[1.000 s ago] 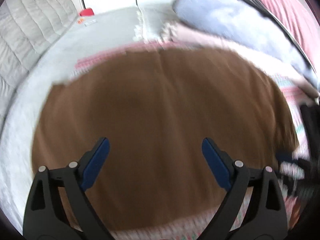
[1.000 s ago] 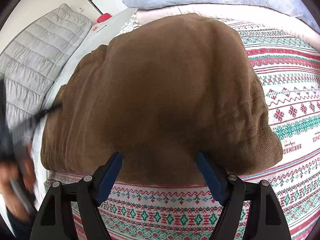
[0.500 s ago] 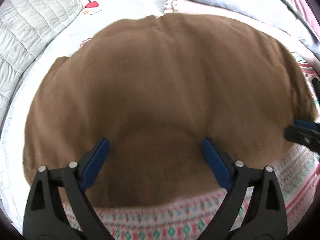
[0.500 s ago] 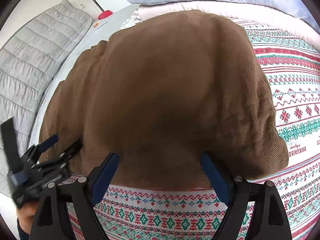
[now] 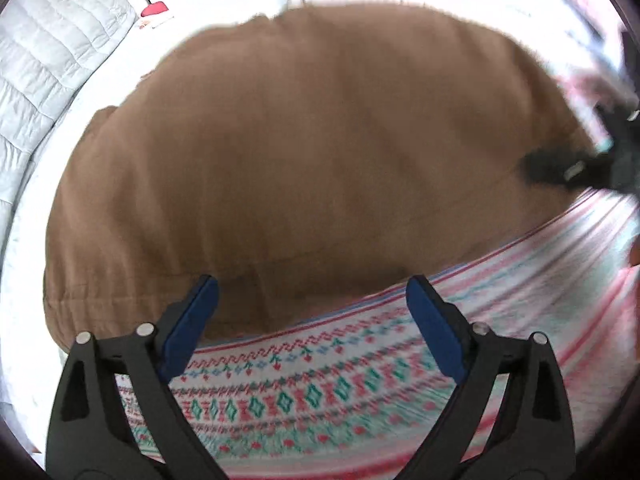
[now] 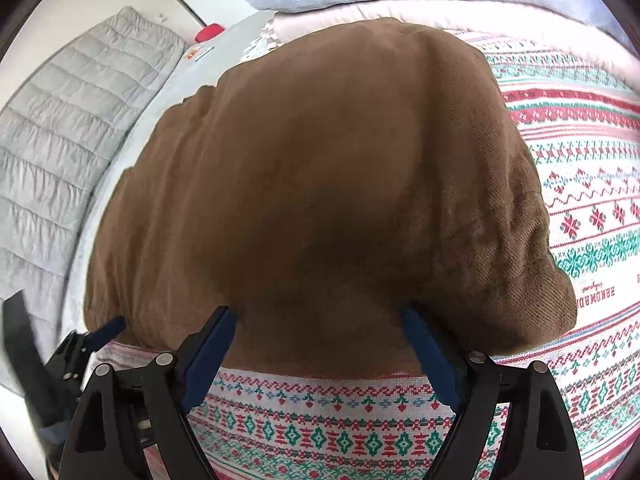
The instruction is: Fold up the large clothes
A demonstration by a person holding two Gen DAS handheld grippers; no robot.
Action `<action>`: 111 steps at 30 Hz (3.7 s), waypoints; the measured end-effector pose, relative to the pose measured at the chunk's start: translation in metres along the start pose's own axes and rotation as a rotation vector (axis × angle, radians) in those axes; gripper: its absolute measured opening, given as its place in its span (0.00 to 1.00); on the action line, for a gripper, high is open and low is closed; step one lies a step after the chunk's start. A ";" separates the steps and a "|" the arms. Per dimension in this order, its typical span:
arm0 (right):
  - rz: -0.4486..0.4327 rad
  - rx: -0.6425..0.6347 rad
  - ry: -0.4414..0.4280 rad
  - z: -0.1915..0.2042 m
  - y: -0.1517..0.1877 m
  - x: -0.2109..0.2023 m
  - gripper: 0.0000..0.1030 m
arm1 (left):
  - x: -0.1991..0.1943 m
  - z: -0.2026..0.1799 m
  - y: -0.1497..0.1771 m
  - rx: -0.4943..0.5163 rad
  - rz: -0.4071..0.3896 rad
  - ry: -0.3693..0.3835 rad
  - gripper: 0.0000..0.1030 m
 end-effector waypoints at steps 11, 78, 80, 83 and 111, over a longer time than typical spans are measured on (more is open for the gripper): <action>0.002 0.010 -0.010 0.000 0.000 0.000 0.85 | 0.055 0.027 -0.081 0.043 -0.023 -0.216 0.93; -0.305 0.501 -0.184 -0.069 0.044 -0.029 0.85 | -0.006 0.168 -0.001 -0.541 -0.066 0.092 1.00; -0.348 0.520 -0.177 -0.069 0.039 -0.027 0.85 | -0.010 0.174 -0.004 -0.549 -0.077 0.112 1.00; -0.422 0.603 -0.195 -0.076 0.036 -0.023 0.72 | -0.008 0.187 -0.004 -0.561 -0.091 0.107 1.00; -0.769 -0.609 0.444 0.294 -0.094 -0.084 0.22 | -0.016 0.345 0.042 -1.191 -0.107 0.434 1.00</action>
Point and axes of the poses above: each gripper's, at about its wrist camera, not at the fingertips, and x roughly the way its jaws point, z to its left, y to its underside, the point moved 9 cm from there along x, roughly the way its jaws point, and after that the axes turned 12 degrees about -x, right-handed, at the moved point
